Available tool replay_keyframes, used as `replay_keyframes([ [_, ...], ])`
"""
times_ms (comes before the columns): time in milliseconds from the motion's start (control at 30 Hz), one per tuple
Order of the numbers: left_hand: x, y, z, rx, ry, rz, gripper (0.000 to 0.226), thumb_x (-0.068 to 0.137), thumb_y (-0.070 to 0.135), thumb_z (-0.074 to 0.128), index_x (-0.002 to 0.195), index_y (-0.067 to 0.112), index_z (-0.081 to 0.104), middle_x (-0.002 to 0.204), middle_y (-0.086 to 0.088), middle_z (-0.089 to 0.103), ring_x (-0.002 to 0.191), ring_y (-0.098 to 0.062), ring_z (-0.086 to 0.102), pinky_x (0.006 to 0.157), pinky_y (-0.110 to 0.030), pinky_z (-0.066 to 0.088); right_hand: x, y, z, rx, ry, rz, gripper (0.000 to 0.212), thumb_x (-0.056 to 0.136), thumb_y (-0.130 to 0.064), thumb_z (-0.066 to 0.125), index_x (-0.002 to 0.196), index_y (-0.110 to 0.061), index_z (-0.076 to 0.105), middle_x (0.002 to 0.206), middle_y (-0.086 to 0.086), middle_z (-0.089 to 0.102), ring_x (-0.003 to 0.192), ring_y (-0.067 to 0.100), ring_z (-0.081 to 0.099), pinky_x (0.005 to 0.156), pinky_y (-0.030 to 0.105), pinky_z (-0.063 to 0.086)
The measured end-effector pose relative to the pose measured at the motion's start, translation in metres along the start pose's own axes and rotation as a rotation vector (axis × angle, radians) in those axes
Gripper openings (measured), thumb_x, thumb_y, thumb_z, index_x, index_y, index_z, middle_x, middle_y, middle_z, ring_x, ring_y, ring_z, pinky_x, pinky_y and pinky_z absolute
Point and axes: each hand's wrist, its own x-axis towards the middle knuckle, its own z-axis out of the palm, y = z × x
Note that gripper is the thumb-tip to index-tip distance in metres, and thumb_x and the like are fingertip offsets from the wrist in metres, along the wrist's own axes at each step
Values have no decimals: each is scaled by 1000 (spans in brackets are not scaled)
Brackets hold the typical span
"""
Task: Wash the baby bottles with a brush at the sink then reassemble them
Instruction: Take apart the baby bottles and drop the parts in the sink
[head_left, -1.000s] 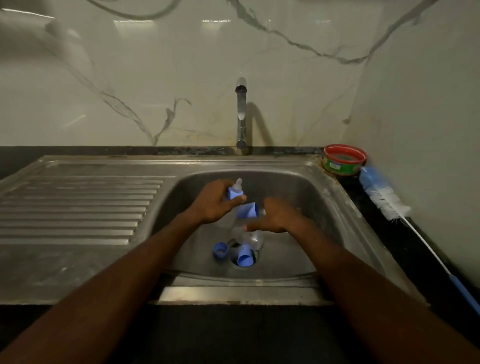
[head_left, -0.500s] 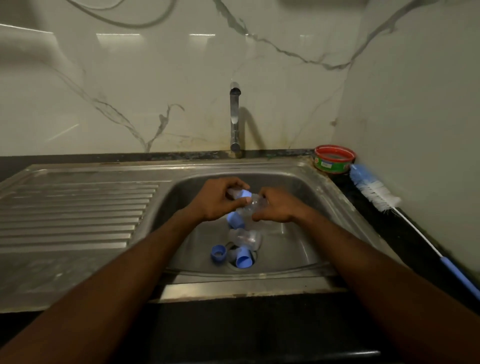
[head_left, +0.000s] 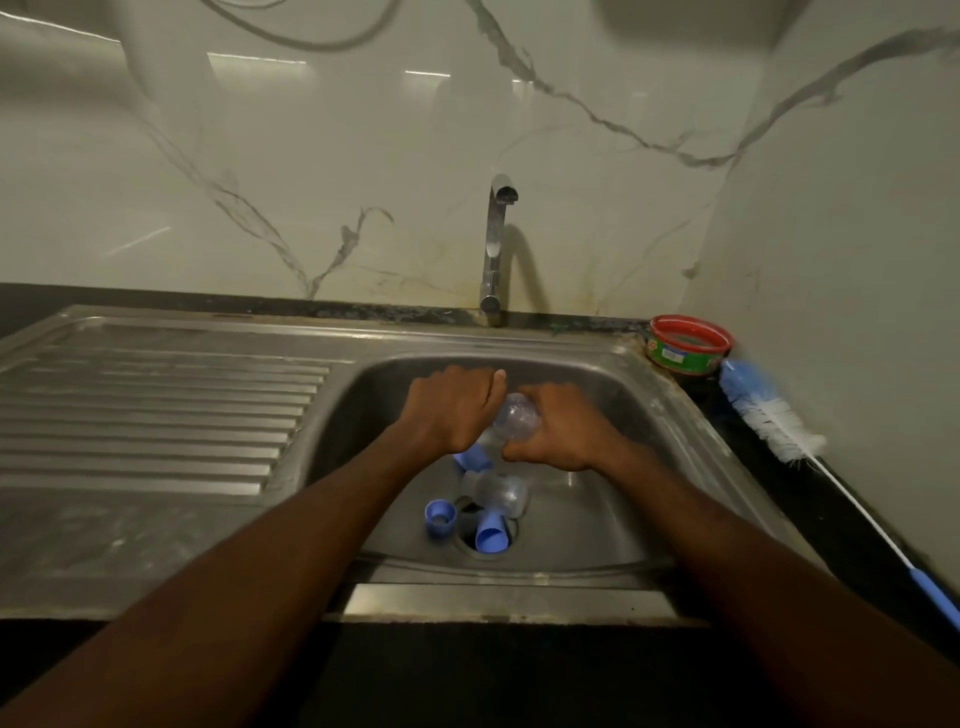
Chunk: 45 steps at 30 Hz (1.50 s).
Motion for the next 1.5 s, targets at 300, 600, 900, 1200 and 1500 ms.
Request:
replay_keyframes([
  [300,-10,16,-17,-902,-402,-651,65,102,68,23,85,16,59,67,-2,69,56,-14,65,55,-27,51,-5,-21,-6,-497,85,-118,52,75,-40,82,119,-31,56,108,-3,68,94,17,63,72,31,47],
  [600,-9,-4,-2,-798,23,-47,45,88,40,77,128,26,60,114,5,69,96,-9,70,74,-31,63,-7,6,-27,-195,106,187,74,74,-49,81,140,-31,51,131,4,62,114,25,60,97,41,52],
  [900,5,13,-6,-942,-109,-626,44,96,48,63,125,15,60,109,-11,72,93,-25,74,77,-39,62,-7,2,-19,-156,119,144,52,75,-48,79,120,-28,63,113,-3,67,100,18,63,88,35,53],
  [1200,-2,3,-4,-1026,22,-241,42,93,51,66,111,13,71,96,-5,76,87,-16,75,78,-38,64,-1,5,-12,-115,170,117,62,71,-54,83,122,-27,59,115,-1,68,101,17,62,82,32,49],
  [1500,-6,-12,-10,-1138,95,-692,61,96,62,52,91,5,71,71,-6,70,57,-15,64,57,-25,55,-4,5,-19,-319,213,109,51,75,-43,82,118,-35,57,115,-2,66,108,23,61,98,51,45],
])
